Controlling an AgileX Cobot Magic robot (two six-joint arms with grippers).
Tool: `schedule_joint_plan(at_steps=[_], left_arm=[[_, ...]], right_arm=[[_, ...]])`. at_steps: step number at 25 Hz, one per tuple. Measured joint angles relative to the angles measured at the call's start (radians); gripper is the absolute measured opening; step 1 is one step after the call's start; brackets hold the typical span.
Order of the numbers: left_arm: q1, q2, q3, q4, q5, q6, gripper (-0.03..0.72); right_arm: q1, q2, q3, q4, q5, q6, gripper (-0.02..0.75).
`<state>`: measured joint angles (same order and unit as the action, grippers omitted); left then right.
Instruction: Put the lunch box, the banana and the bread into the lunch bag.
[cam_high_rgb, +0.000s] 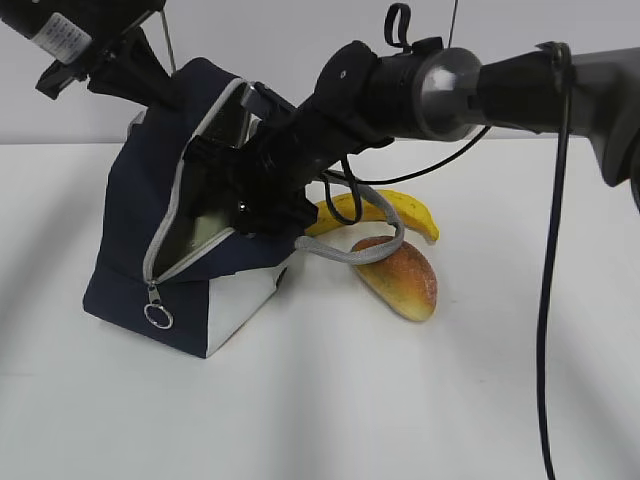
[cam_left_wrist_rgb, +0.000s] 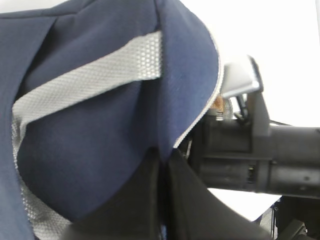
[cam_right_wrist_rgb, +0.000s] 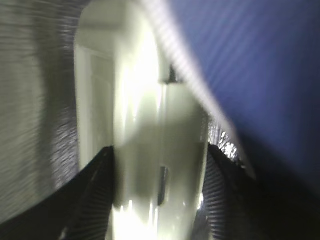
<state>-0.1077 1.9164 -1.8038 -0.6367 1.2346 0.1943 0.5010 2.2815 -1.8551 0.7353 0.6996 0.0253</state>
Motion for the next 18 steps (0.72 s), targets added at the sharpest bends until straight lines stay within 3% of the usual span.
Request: schedule_joint_plan(at_steps=[5,9,12,18], left_arm=[[0.0,0.0,0.0,0.001,0.0,0.0,-0.001],[0.0,0.001,0.0,0.012,0.0,0.0,-0.001],[0.0,0.002,0.0,0.014,-0.001,0.0,-0.001],[0.0,0.002,0.0,0.011,-0.001,0.0,-0.001]], right_arm=[[0.01,0.023,-0.002,0.0,-0.024,-0.01,0.391],[0.011,0.022,-0.007,0.01,-0.012,-0.036,0.47],[0.002,0.022,-0.012,0.013,0.04,-0.054,0.515],[-0.052,-0.016,-0.013,-0.002,0.179,-0.067,0.523]])
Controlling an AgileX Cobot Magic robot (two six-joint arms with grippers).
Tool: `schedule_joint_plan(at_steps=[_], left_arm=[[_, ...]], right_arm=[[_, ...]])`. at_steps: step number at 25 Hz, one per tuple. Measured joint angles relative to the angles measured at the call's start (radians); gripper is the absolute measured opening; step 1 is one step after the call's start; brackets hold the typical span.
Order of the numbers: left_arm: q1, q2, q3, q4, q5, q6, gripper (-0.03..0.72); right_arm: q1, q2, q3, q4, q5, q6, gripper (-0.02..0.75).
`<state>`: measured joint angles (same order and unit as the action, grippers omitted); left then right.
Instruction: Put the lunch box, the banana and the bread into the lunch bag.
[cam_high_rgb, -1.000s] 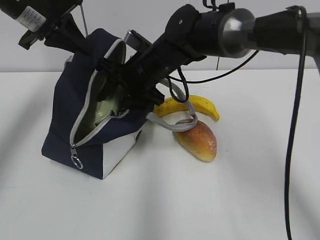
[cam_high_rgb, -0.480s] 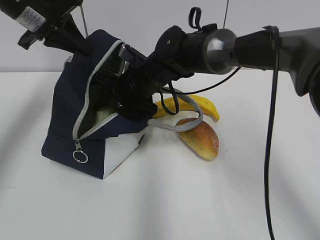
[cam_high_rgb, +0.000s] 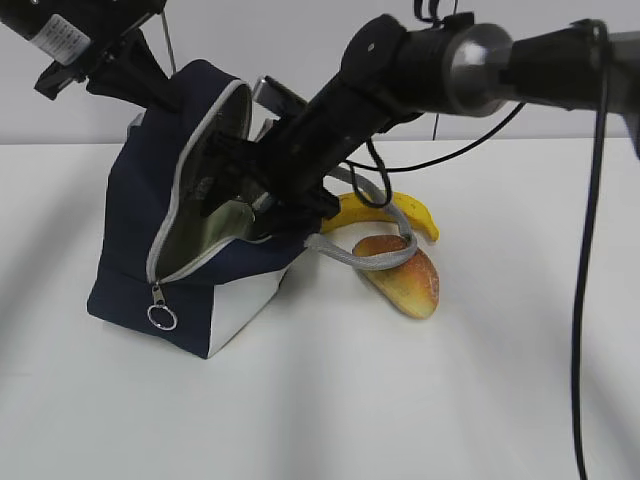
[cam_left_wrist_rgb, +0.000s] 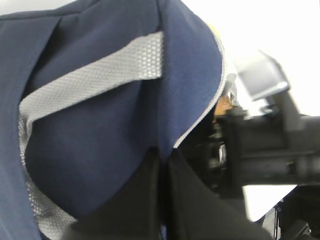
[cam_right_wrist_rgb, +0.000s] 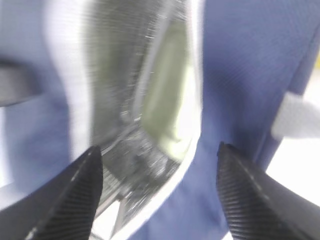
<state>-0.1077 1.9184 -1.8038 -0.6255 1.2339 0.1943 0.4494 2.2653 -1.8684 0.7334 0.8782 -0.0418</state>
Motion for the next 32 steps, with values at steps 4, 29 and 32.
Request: schedule_joint_plan(at_steps=[4,29,32], left_arm=[[0.0,0.0,0.0,0.0,0.0,0.0,-0.001],[0.0,0.0,0.0,0.037,0.0,0.0,-0.001],[0.0,0.0,0.0,0.037,0.0,0.0,-0.001]], right_arm=[[-0.059,-0.063,-0.021,-0.024,0.106,-0.007,0.523],[-0.125,-0.248,-0.154,-0.821,0.371,-0.189,0.523],[-0.132,-0.223,-0.134,-0.846,0.371,-0.272,0.523]])
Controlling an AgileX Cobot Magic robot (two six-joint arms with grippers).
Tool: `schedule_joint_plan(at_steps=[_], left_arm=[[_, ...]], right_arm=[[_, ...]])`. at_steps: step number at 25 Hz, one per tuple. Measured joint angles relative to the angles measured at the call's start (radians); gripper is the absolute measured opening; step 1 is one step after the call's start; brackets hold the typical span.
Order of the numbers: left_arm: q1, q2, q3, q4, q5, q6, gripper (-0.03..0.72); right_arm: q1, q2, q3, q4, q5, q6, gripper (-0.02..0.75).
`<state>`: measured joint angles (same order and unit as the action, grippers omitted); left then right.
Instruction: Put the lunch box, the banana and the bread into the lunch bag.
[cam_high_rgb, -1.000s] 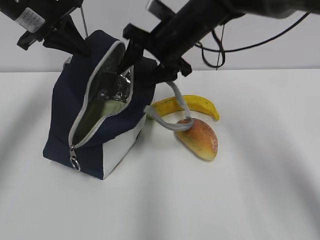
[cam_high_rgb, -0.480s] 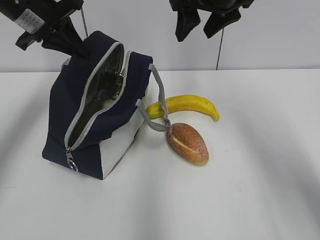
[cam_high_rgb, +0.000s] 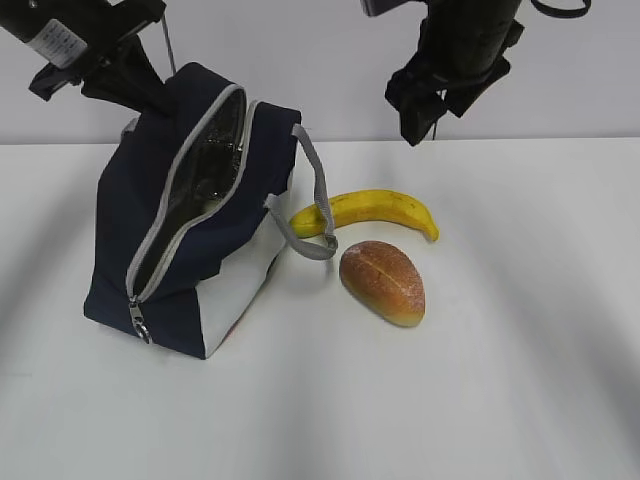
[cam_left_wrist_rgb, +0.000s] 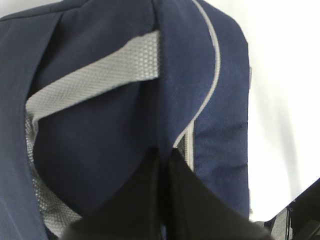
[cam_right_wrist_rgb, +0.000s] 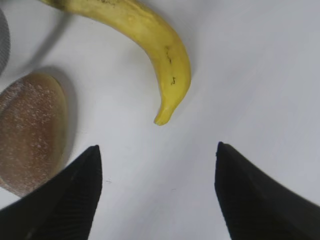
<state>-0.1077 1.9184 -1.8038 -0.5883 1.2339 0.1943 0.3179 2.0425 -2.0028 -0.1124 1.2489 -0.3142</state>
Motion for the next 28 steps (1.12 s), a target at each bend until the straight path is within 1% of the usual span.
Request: schedule_joint_plan(at_steps=[4,8,11,14,16,19,24,28], left_arm=[[0.0,0.0,0.0,0.002,0.0,-0.001,-0.001],[0.0,0.0,0.0,0.01,0.0,-0.001,-0.001],[0.0,0.0,0.0,0.023,0.0,-0.001,-0.001],[0.0,0.0,0.0,0.028,0.0,-0.001,-0.001],[0.0,0.0,0.0,0.029,0.0,-0.001,-0.001],[0.0,0.0,0.0,0.037,0.0,-0.001,-0.001],[0.0,0.0,0.0,0.045,0.0,-0.001,-0.001],[0.0,0.0,0.0,0.045,0.0,-0.001,-0.001]], right_arm=[[-0.002,0.056,0.002,-0.016,0.0,-0.093,0.523],[-0.002,0.115,0.002,-0.061,-0.006,-0.151,0.523],[-0.002,0.144,0.002,-0.086,-0.063,-0.175,0.523],[-0.004,0.17,0.002,-0.083,-0.103,-0.192,0.523],[-0.008,0.186,0.002,-0.054,-0.122,-0.203,0.523],[-0.029,0.208,0.0,0.026,-0.14,-0.24,0.523],[-0.115,0.247,-0.009,0.178,-0.149,-0.35,0.523],[-0.15,0.268,-0.032,0.204,-0.158,-0.389,0.523]])
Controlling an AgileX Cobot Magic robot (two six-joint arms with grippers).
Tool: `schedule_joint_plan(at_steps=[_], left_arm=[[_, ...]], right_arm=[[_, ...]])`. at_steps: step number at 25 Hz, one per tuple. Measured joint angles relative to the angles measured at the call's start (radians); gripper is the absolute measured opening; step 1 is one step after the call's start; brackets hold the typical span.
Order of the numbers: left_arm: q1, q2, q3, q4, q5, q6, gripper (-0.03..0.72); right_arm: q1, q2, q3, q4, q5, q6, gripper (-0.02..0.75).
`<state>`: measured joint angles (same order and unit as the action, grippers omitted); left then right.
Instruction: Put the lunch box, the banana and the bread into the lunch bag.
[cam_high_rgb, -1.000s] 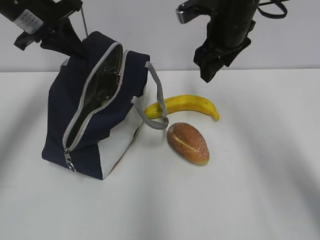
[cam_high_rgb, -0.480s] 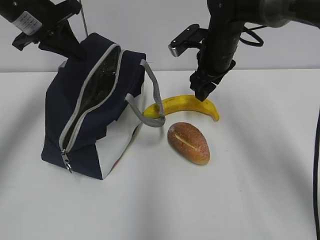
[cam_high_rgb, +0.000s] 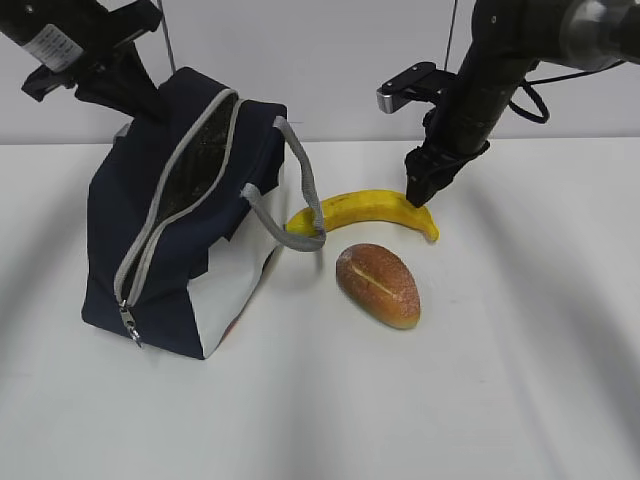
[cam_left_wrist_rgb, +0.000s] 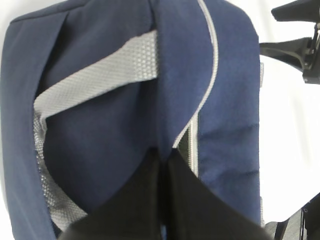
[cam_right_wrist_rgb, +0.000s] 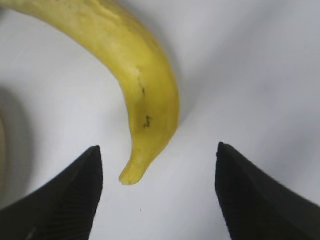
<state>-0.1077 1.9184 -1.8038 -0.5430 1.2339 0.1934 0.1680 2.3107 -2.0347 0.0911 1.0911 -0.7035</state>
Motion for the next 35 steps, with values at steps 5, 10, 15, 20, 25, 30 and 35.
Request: schedule_joint_plan(at_steps=[5,10,15,20,25,30,35], left_arm=[[0.0,0.0,0.0,0.001,0.0,0.0,-0.001],[0.0,0.0,0.0,0.001,0.0,0.0,-0.001],[0.0,0.0,0.0,0.001,0.0,0.0,-0.001],[0.0,0.0,0.0,0.002,0.0,0.0,-0.001],[0.0,0.0,0.0,0.002,0.0,0.0,-0.001],[0.0,0.0,0.0,0.002,0.0,0.0,-0.001],[0.0,0.0,0.0,0.002,0.0,0.0,-0.001]], right_arm=[[0.0,0.054,-0.068,0.041,-0.008,-0.016,0.523],[0.0,0.117,-0.137,0.054,-0.008,-0.03,0.523],[0.0,0.157,-0.174,0.08,0.009,-0.05,0.523],[0.0,0.166,-0.175,0.108,0.014,-0.088,0.523],[0.0,0.172,-0.175,0.132,0.016,-0.195,0.523],[0.0,0.177,-0.176,0.155,0.0,-0.284,0.523],[0.0,0.177,-0.176,0.155,-0.025,-0.334,0.523]])
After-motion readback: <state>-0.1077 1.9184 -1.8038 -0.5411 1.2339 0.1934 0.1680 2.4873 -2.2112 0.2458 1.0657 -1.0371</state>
